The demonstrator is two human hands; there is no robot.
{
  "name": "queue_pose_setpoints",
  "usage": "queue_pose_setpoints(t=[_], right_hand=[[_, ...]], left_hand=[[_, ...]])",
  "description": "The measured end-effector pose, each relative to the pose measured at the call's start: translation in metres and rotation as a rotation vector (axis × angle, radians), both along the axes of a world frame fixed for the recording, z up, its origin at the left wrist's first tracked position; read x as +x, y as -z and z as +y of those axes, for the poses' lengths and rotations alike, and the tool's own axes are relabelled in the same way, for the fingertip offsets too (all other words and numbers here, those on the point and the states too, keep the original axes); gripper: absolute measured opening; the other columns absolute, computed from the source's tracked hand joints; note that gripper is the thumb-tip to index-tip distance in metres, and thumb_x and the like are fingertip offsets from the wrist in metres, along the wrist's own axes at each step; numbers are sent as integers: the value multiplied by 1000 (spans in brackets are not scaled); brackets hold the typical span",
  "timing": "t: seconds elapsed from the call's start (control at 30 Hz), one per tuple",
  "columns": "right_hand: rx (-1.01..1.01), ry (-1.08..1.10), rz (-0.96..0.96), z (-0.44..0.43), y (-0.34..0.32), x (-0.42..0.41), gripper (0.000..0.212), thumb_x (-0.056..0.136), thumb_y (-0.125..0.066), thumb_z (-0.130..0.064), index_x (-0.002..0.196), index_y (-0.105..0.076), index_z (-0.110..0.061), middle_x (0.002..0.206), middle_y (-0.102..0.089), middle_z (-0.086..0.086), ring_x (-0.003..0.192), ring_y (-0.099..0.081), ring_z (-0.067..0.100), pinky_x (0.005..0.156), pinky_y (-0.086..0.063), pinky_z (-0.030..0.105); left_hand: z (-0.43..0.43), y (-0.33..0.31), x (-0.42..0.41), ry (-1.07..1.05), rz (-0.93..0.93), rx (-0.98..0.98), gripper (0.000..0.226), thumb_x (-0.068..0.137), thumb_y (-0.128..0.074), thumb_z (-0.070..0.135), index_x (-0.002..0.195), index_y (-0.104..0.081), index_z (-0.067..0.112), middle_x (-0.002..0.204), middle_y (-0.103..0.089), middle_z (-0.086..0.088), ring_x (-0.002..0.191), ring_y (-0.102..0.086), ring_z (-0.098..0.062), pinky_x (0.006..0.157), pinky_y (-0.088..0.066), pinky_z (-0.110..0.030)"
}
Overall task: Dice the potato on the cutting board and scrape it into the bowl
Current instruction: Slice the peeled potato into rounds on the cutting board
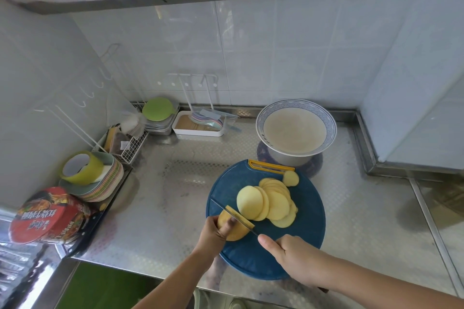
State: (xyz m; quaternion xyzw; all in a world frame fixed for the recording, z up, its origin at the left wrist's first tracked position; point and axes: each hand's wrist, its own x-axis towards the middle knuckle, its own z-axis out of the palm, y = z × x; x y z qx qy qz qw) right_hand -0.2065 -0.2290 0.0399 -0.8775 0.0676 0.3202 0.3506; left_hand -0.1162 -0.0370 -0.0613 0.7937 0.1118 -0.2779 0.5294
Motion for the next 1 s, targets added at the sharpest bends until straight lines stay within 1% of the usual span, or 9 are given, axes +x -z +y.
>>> queue_pose_setpoints(t=[0.07, 0.2, 0.33, 0.4, 0.53, 0.67, 0.77, 0.87, 1.0], right_hand=[[-6, -10, 4, 0, -1, 3, 61, 96, -19, -68, 61, -24, -18, 54, -27, -6, 48, -27, 8, 54, -28, 24], [-31, -44, 23, -2, -5, 8, 62, 97, -19, -67, 60, -24, -18, 54, -28, -5, 48, -27, 8, 55, -28, 25], [-19, -48, 65, -3, -7, 13, 61, 96, -18, -69, 62, -25, -18, 56, -29, -3, 48, -30, 10, 56, -31, 28], [-18, -42, 77, -3, -6, 14, 61, 96, -18, -69, 62, -27, -19, 57, -30, -3, 49, -30, 10, 56, -31, 28], [-21, -44, 85, -1, -5, 15, 61, 95, -19, -70, 62, -26, -19, 56, -30, -4, 48, -29, 9, 60, -32, 29], [-16, -36, 117, 0, -11, 16, 61, 96, -18, -69, 63, -27, -18, 57, -31, -2, 46, -31, 10, 53, -32, 26], [-19, -38, 137, 1, -15, 15, 62, 95, -18, -69, 63, -29, -17, 56, -33, -1, 45, -35, 10, 54, -35, 27], [-27, -44, 168, 1, -19, 18, 64, 94, -17, -71, 64, -31, -16, 52, -37, 0, 33, -38, 6, 49, -38, 25], [-45, -50, 176, 3, -22, 19, 64, 95, -18, -71, 65, -32, -15, 51, -38, 2, 26, -35, 5, 43, -38, 22]], left_hand=[[0, -2, 1, -9, 6, -7, 129, 20, -62, 95, 114, -51, 7, 112, -61, -14, 102, -60, -23, 89, -54, -38], [-4, -10, 0, -7, -13, -15, 127, 21, -61, 93, 115, -49, 8, 112, -59, -11, 100, -58, -19, 77, -51, -24], [-2, -6, 2, -18, -14, -10, 131, 20, -59, 95, 116, -50, 7, 111, -60, -12, 103, -58, -23, 86, -53, -33], [-2, -8, 1, -6, -5, -18, 126, 24, -61, 94, 116, -49, 8, 112, -59, -10, 104, -58, -22, 90, -52, -35], [1, -2, 3, 13, -16, -2, 128, 25, -57, 98, 115, -52, 7, 110, -61, -13, 102, -60, -24, 90, -53, -38], [0, -5, 3, 5, -27, -23, 130, 20, -56, 98, 112, -50, 7, 108, -60, -12, 101, -59, -23, 89, -53, -36], [-1, -7, 4, 13, -33, -28, 132, 18, -55, 98, 113, -49, 8, 108, -60, -9, 101, -58, -22, 89, -52, -35], [0, -6, 3, 9, -33, -20, 132, 19, -55, 98, 114, -49, 8, 109, -59, -9, 102, -58, -21, 89, -52, -34], [2, -2, 3, 19, -24, -19, 128, 24, -57, 98, 113, -52, 7, 108, -61, -12, 102, -59, -24, 91, -52, -41]])
